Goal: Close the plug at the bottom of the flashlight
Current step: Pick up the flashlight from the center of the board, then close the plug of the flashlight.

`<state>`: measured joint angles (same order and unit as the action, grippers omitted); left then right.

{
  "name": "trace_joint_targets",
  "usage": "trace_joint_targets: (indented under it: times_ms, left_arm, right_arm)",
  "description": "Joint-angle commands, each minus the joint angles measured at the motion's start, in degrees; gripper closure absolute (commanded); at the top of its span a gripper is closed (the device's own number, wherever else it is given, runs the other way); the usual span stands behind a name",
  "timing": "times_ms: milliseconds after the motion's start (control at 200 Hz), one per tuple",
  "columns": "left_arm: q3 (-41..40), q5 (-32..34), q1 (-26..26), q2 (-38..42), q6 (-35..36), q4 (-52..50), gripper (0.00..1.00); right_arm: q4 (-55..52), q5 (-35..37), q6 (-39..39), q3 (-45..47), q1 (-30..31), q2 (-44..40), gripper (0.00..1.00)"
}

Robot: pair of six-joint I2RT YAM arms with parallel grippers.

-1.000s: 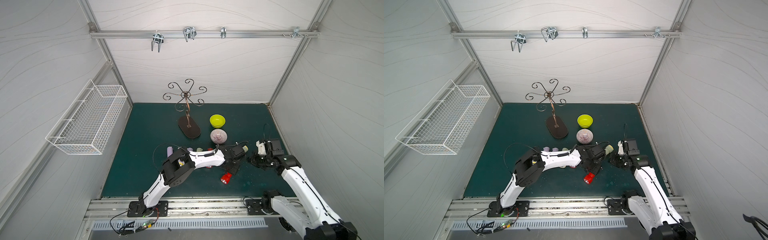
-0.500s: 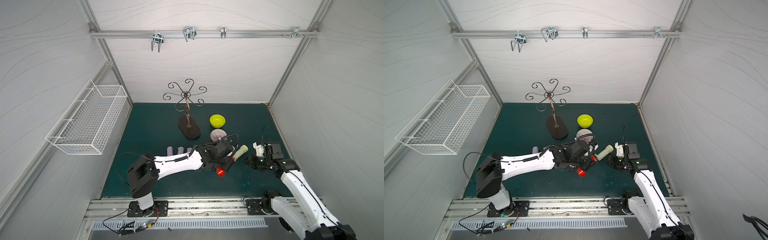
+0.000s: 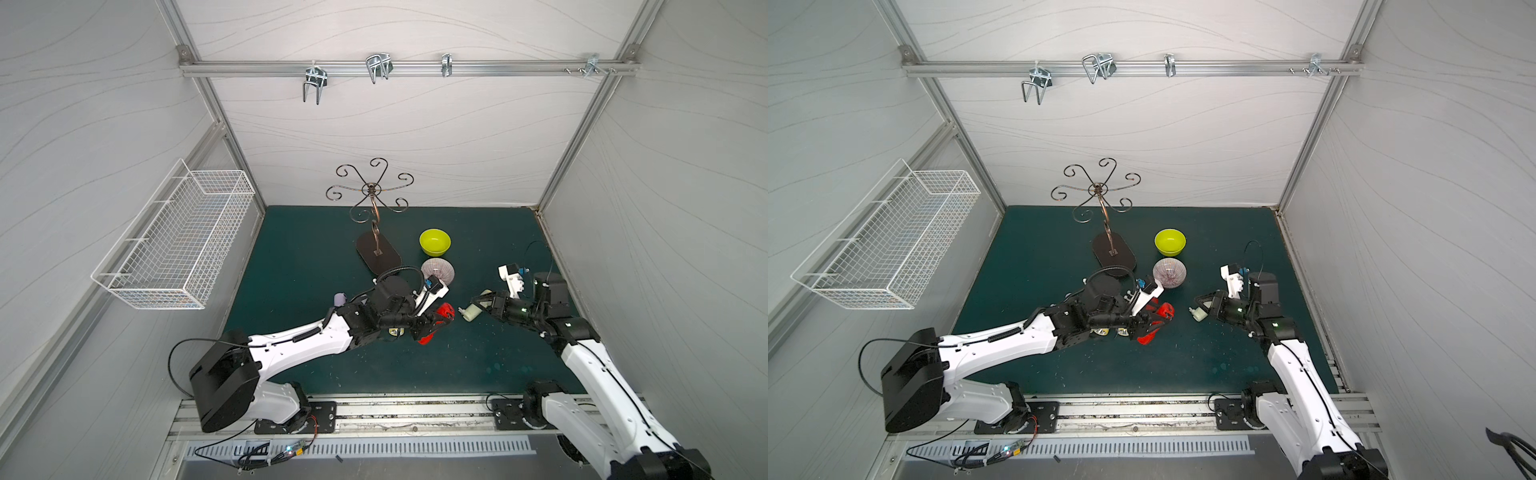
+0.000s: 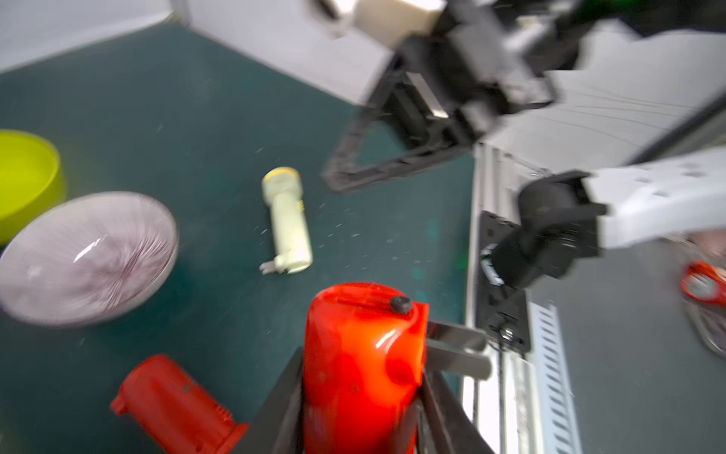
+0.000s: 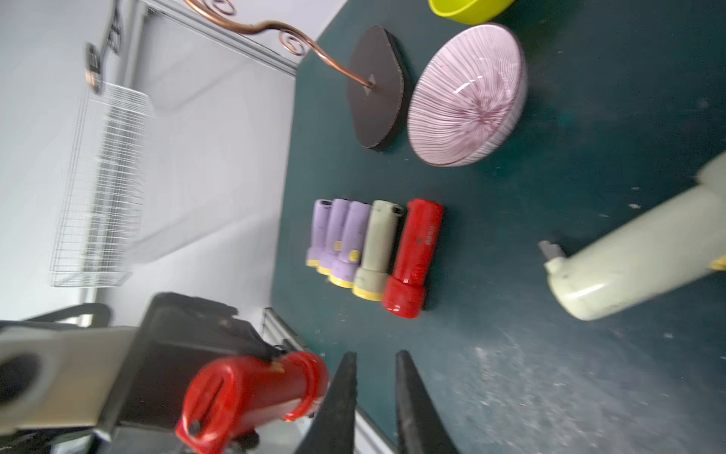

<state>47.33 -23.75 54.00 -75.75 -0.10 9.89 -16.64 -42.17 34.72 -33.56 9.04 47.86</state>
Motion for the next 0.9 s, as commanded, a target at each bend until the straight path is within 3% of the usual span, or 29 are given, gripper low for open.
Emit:
trace_joint_targets:
  times_ms: [0, 115, 205, 520, 700, 891]
  left_arm:
    - [0.9, -8.0, -0.4, 4.6, 6.0, 6.4, 1.00]
    - [-0.3, -9.0, -1.6, 7.1, 6.8, 5.4, 1.00]
    - [-1.2, -10.8, -3.3, 8.3, 6.4, 5.5, 1.00]
    - [-1.5, -14.1, -5.4, 9.7, 6.7, 4.2, 1.00]
    - [-1.3, -15.2, -6.0, 9.7, 6.4, 4.3, 1.00]
    - [-1.7, -16.6, -7.8, 9.0, 5.1, 5.7, 1.00]
  right_arm:
    - [11.1, -5.9, 5.1, -1.1, 2.5, 0.7, 0.64]
    - [9.6, -1.6, 1.9, -4.2, 9.3, -0.2, 0.49]
    - [7.4, 1.0, -0.8, -6.8, 12.6, -0.9, 0.43]
    - [11.4, -3.6, 1.4, -11.1, 13.1, -0.8, 0.42]
    - [8.7, -4.9, -1.2, -13.9, 16.9, 1.9, 0.28]
    - [7.7, -5.2, -4.0, -14.7, 21.9, 2.4, 0.35]
